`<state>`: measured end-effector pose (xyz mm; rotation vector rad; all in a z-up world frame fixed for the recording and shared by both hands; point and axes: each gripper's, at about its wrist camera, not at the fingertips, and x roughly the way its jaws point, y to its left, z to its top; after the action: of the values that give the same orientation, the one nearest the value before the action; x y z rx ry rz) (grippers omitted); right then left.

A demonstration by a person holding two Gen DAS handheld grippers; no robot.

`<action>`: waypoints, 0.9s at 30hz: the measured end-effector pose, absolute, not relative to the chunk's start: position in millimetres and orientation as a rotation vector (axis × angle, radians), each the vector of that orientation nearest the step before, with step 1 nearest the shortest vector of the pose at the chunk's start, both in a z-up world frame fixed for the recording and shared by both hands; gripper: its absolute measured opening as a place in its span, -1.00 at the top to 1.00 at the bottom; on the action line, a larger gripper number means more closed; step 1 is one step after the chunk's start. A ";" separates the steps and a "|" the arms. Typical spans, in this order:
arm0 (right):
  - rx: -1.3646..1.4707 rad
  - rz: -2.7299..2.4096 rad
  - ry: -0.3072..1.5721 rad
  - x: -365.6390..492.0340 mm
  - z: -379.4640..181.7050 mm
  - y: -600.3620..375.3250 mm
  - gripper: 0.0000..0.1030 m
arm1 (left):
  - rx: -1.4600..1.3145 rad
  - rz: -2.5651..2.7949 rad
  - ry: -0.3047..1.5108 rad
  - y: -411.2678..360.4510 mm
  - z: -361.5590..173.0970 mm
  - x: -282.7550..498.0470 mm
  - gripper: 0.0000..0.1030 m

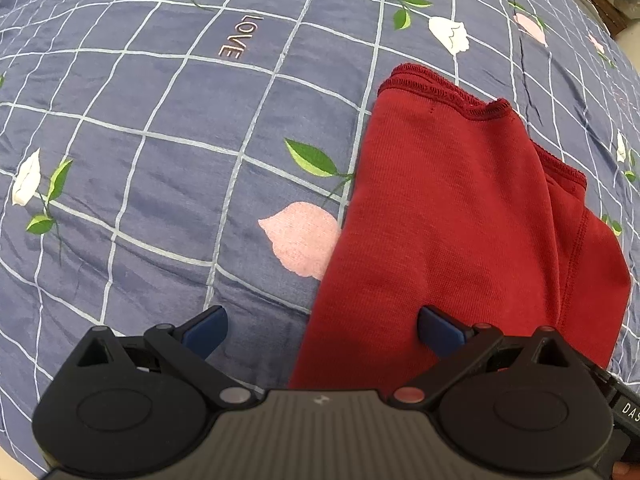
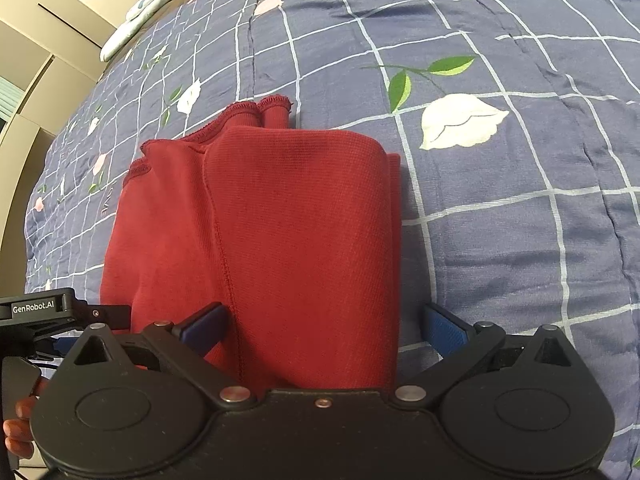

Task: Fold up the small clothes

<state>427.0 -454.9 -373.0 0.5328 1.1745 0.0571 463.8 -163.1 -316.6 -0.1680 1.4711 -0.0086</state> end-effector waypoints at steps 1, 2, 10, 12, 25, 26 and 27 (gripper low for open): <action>0.533 0.055 1.176 427.1 -372.9 -454.5 -0.99 | -0.172 -0.010 1.476 -162.3 -317.0 464.5 -1.00; 0.534 0.052 1.180 427.7 -372.8 -454.3 -0.99 | -0.176 -0.011 1.482 -161.6 -317.2 465.5 -1.00; 0.613 -0.041 1.266 443.9 -367.9 -459.2 -0.95 | -0.149 -0.016 1.522 -163.8 -314.2 477.2 -1.00; 0.611 -0.057 1.267 444.4 -365.6 -458.3 -0.89 | -0.139 -0.024 1.528 -166.2 -312.4 481.0 -0.99; 0.590 -0.098 1.200 430.7 -334.8 -448.9 0.55 | -0.117 -0.166 1.494 -186.7 -291.1 486.5 0.10; 0.585 -0.102 1.192 429.1 -331.0 -447.6 0.62 | -0.106 -0.174 1.487 -187.5 -288.2 484.0 0.19; 0.578 -0.103 1.186 427.3 -328.3 -446.1 0.65 | -0.099 -0.183 1.483 -187.0 -287.3 482.5 0.23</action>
<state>427.3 -446.1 -328.3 0.5782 1.1861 -0.1025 482.5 -187.0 -287.3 -0.0988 1.4826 -0.1828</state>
